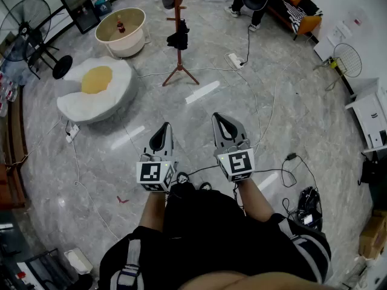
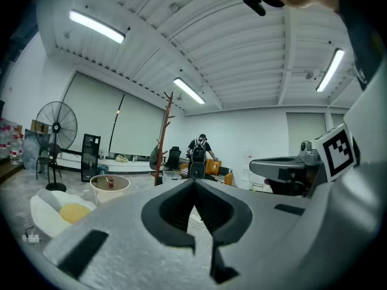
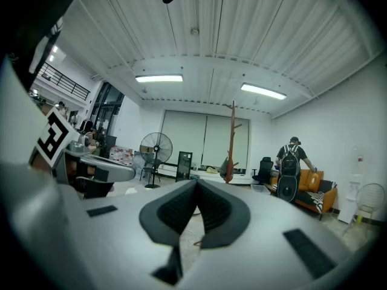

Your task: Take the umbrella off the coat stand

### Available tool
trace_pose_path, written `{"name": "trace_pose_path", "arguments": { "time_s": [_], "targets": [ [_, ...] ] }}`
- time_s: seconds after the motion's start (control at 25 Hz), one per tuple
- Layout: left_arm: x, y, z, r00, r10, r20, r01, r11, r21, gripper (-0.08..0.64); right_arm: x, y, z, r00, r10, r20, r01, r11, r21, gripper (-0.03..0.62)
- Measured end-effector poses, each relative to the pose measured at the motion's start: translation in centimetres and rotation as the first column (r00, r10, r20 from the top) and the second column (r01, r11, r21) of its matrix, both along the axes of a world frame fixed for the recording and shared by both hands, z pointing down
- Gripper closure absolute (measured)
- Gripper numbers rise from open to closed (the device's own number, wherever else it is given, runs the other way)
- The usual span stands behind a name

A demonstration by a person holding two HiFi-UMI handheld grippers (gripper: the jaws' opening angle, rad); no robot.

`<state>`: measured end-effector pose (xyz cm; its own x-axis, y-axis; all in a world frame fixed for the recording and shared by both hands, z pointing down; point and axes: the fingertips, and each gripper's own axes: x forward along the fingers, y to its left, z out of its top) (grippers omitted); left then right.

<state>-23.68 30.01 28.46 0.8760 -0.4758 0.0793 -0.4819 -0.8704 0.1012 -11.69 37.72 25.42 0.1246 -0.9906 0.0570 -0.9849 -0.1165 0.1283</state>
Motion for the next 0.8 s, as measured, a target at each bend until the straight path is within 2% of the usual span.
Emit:
{"name": "trace_pose_path", "arguments": {
  "time_s": [0.24,0.4,0.6,0.8],
  "targets": [
    [2.1,5.8,1.3,1.0,0.004,0.019,-0.003,0.999,-0.033,0.563,2.2,6.0,1.9,0.999,-0.001,0.055,0.002,1.0,-0.018,0.588],
    [3.1,8.5,2.3,0.999,0.006,0.041,-0.005,1.0,-0.023,0.563,3.2,8.9,3.2,1.0,-0.017,0.025,0.018,1.0,-0.016,0.586],
    [3.7,9.5,3.9,0.996,-0.009,0.086,0.013,0.999,-0.042,0.563,3.9,10.0,5.0,0.996,-0.052,0.066,0.054,0.998,-0.039,0.518],
    [5.8,8.3,4.7,0.995,-0.012,0.101,0.017,0.998,-0.056,0.563,6.3,8.7,5.7,0.995,-0.056,0.084,0.061,0.996,-0.059,0.479]
  ]
}}
